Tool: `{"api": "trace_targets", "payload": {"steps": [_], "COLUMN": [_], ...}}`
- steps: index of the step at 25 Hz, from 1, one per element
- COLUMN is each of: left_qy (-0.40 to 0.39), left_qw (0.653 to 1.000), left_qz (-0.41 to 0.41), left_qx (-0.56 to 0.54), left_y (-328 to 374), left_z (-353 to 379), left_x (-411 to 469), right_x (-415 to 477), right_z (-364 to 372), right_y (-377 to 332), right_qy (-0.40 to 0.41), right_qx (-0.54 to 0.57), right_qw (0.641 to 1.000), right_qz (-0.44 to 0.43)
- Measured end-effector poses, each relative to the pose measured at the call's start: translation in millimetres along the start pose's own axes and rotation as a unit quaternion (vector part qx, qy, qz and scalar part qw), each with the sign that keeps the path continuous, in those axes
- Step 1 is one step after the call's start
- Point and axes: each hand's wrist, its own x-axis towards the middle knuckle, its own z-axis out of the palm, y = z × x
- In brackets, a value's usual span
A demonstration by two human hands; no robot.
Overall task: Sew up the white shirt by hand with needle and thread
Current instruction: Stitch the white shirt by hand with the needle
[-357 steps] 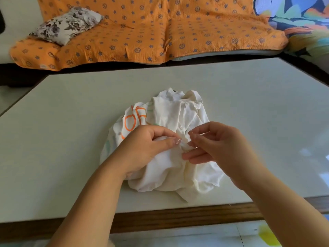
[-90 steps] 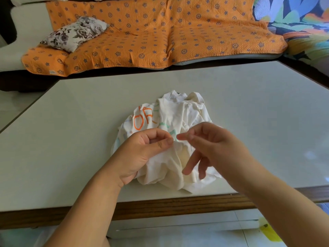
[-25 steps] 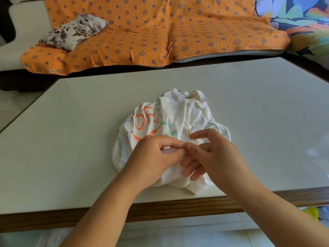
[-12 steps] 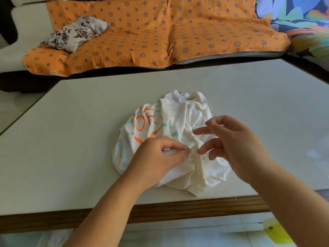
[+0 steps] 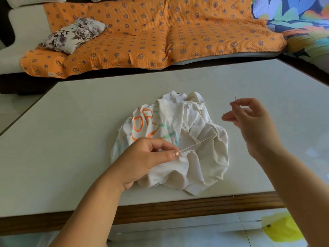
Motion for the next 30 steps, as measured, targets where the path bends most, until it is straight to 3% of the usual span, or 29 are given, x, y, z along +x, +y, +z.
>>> {"api": "trace_targets", "payload": {"steps": [4,10,16,20,22,25,30], "left_qy": [-0.031,-0.01,-0.005,-0.003,0.004,0.007,0.004], "left_qw": [0.997,0.99,0.984,0.997,0.998,0.999,0.998], "left_qz": [-0.015,-0.026,-0.042,-0.003,0.014,0.04,0.054], "left_qx": [-0.069,-0.139,-0.174,-0.075,-0.053,-0.02,0.032], "left_y": [2.8,2.7,4.2,4.1,5.1,6.9,5.4], "left_z": [-7.1,-16.5,-20.1,-13.6,-7.5,-0.9,-1.2], "left_x": [-5.0,-8.2,-10.1,-9.1,-8.5,-6.9,-7.1], "right_x": [9.8,19.3,16.8,-19.2,-52.0,-90.0,-96.6], "right_z": [-9.7,-20.5,-24.7,-6.1,7.3,21.6,28.7], "right_y": [13.9,25.6,25.8,-4.7,-22.3,-33.6,-27.7], "right_qy": [0.034,0.031,0.018,-0.024,-0.142,-0.292,-0.287], "right_qx": [-0.128,-0.246,-0.289,-0.211,-0.117,-0.094,-0.05], "right_qw": [0.99,0.968,0.957,0.976,0.983,0.952,0.956], "right_qz": [-0.046,-0.038,-0.027,-0.05,-0.022,0.011,0.032]}}
